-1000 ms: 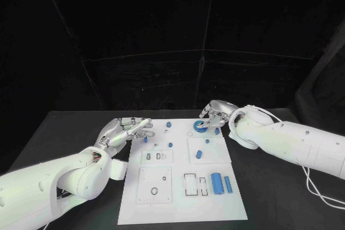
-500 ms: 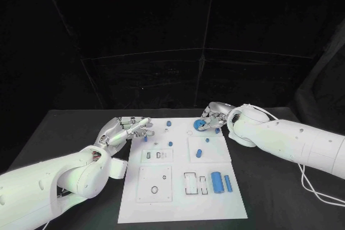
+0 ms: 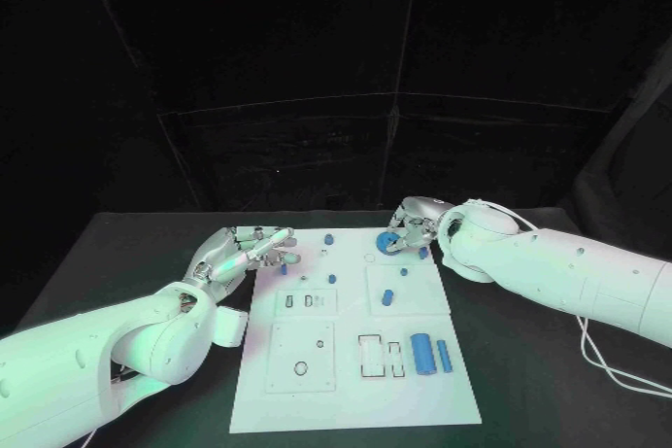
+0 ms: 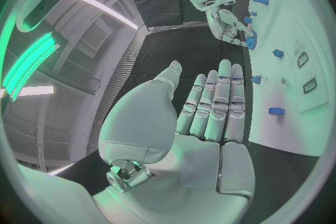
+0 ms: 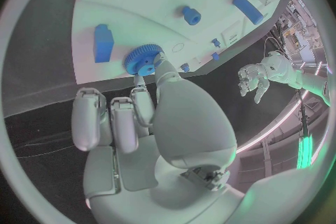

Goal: Assemble the parts on the task board

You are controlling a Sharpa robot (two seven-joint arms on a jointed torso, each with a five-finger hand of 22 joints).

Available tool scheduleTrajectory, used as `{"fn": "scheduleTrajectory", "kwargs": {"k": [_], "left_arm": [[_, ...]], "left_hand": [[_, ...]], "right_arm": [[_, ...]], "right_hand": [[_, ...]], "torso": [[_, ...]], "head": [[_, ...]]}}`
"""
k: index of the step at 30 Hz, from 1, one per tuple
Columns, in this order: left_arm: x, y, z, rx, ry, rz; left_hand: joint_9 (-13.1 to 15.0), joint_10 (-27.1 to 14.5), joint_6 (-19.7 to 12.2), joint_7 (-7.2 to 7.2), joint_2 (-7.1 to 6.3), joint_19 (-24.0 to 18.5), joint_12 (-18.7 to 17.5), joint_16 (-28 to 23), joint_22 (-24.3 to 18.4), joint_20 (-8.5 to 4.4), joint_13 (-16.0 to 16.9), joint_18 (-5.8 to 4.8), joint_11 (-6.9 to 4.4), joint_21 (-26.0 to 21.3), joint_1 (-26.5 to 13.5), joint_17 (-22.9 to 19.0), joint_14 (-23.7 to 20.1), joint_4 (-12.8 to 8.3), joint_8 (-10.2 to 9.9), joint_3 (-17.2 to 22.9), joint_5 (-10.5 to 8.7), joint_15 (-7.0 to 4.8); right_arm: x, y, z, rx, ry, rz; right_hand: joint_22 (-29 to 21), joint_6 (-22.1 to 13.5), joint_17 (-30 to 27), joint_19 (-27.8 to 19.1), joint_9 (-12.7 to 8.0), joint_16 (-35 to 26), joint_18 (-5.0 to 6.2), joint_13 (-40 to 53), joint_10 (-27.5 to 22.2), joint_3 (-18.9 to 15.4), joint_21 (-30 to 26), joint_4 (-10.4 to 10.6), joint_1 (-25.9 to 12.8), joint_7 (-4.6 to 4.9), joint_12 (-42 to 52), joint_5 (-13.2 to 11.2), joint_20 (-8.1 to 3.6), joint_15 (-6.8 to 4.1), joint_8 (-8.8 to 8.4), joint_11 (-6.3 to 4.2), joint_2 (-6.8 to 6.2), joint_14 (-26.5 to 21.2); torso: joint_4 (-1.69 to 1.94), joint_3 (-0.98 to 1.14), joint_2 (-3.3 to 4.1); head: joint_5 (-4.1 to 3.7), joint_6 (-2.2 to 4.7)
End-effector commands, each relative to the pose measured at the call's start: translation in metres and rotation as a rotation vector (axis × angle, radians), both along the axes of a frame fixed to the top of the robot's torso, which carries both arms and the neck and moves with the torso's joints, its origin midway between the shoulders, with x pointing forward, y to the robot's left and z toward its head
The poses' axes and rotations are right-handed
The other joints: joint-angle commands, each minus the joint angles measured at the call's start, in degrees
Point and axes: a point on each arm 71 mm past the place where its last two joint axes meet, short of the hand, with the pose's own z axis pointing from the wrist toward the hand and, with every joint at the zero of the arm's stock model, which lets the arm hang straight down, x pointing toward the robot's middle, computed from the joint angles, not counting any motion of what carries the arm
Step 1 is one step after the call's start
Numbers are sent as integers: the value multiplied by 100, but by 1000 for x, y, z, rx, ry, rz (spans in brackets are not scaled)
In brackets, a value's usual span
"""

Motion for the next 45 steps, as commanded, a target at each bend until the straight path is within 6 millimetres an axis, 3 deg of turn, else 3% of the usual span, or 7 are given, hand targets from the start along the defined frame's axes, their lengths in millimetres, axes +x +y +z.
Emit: {"fn": "scheduleTrajectory", "kwargs": {"k": [1,7,12,21,31,45], "left_arm": [[0,-2,1,-4,-5,-16],[0,-2,1,-5,-4,-17],[0,-2,1,-5,-4,-18],[0,-2,1,-5,-2,-19],[0,-3,1,-6,-2,-22],[0,-3,1,-5,-2,-21]], "left_hand": [[-4,-21,-15,19,42,-5,-25,-18,-5,48,-6,34,2,-26,-13,10,-44,-25,-31,-2,1,-15],[-4,-21,-15,19,42,-5,-25,-18,-5,48,-6,34,2,-26,-13,10,-44,-25,-31,-2,1,-15],[-4,-20,-15,18,47,-4,-25,-22,-6,49,-6,34,2,-28,-11,11,-45,-29,-31,0,1,-15],[-3,-22,-16,17,58,-4,-27,-28,-8,49,-6,35,1,-33,-5,12,-46,-37,-33,6,2,-15],[-3,-24,-17,16,62,-4,-28,-31,-9,50,-6,35,1,-34,-3,13,-47,-39,-34,8,1,-15],[-3,-24,-17,16,62,-4,-28,-31,-9,50,-6,35,1,-34,-3,13,-47,-39,-34,8,1,-15]], "right_arm": [[-1,2,-1,-54,-33,12],[-4,11,9,-38,-163,50],[-12,24,16,2,-210,91],[-26,60,20,69,-196,156],[-25,107,19,72,-179,205],[-19,135,8,6,-120,211]], "right_hand": [[174,133,603,65,33,29,-57,101,117,176,31,-85,200,-37,100,-94,-2,-28,55,-86,138,421],[352,524,681,183,67,54,-94,394,274,592,99,-293,361,-159,363,-277,-77,-111,186,-188,293,434],[445,606,707,244,41,61,-115,449,304,756,135,-276,102,-192,397,-212,-113,-143,143,-218,222,439],[464,566,678,252,-4,46,-118,418,279,830,142,-160,-257,-170,340,-118,-112,-130,31,-199,103,433],[477,525,663,259,-21,38,-121,376,248,875,146,-129,-373,-148,283,-74,-101,-116,-34,-181,47,430],[484,394,627,258,-39,20,-122,240,152,894,146,-95,-535,-86,117,-59,-66,-73,-166,-127,-72,422]], "torso": [[-6,-1,1],[-1,0,-1],[5,-1,-4],[3,-3,4],[18,-7,2],[2,-1,0]], "head": [[-4,-7],[-9,-9],[0,-2],[43,-8],[69,-40],[94,-82]]}}
